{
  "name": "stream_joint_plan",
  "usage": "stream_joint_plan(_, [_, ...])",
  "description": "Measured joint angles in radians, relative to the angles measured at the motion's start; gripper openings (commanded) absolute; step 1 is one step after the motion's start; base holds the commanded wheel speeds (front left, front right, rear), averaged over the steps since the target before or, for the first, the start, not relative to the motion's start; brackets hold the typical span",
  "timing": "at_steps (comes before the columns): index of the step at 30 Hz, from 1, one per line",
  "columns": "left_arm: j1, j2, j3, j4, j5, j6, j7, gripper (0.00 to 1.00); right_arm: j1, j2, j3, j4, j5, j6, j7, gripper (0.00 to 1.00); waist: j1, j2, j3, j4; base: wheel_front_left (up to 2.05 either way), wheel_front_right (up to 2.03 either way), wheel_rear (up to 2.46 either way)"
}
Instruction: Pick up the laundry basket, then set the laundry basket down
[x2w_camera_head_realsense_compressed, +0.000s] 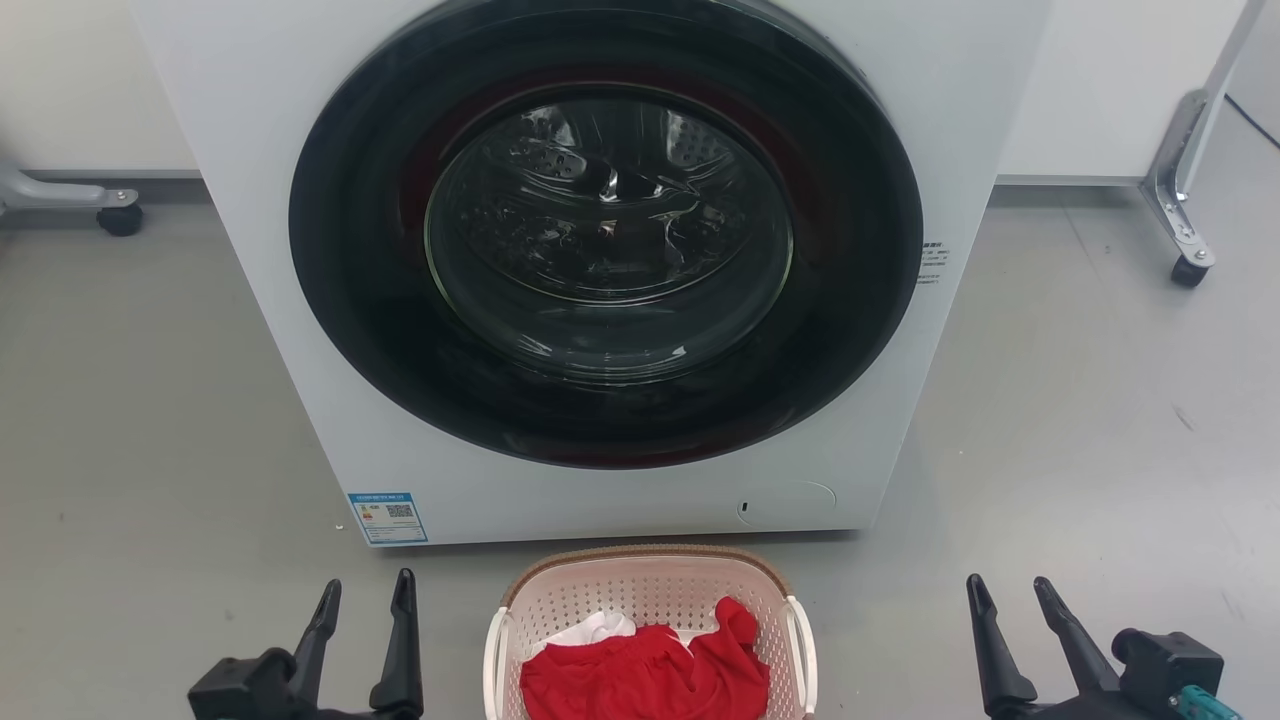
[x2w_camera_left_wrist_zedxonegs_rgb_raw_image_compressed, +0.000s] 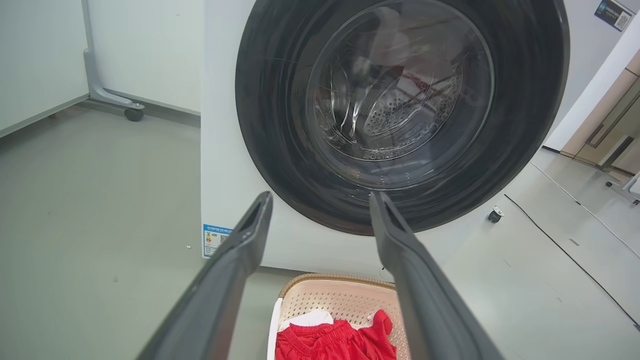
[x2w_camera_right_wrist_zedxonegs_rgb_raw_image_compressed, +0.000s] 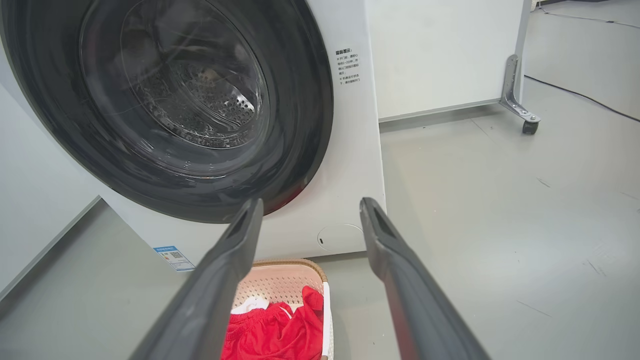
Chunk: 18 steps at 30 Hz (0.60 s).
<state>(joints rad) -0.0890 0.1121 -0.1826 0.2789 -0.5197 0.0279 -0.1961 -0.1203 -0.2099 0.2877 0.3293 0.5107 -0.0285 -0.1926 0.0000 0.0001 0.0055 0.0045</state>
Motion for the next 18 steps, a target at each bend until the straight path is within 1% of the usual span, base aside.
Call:
stream_joint_plan(13, [0.000,-0.001,-0.027,0.044,0.165,0.029,-0.047,1.00,-0.011,-0.013,0.044,0.022,-0.156,-0.026,-0.048,1.00,0.0000,0.0000,-0.002,0.000,0.00,0.00,0.00])
stream_joint_plan(18, [0.000,-0.001,-0.030,0.060,0.193,0.035,-0.054,1.00,-0.012,-0.013,0.049,0.029,-0.193,-0.033,-0.057,1.00,0.0000,0.0000,-0.002,0.001,0.00,0.00,0.00])
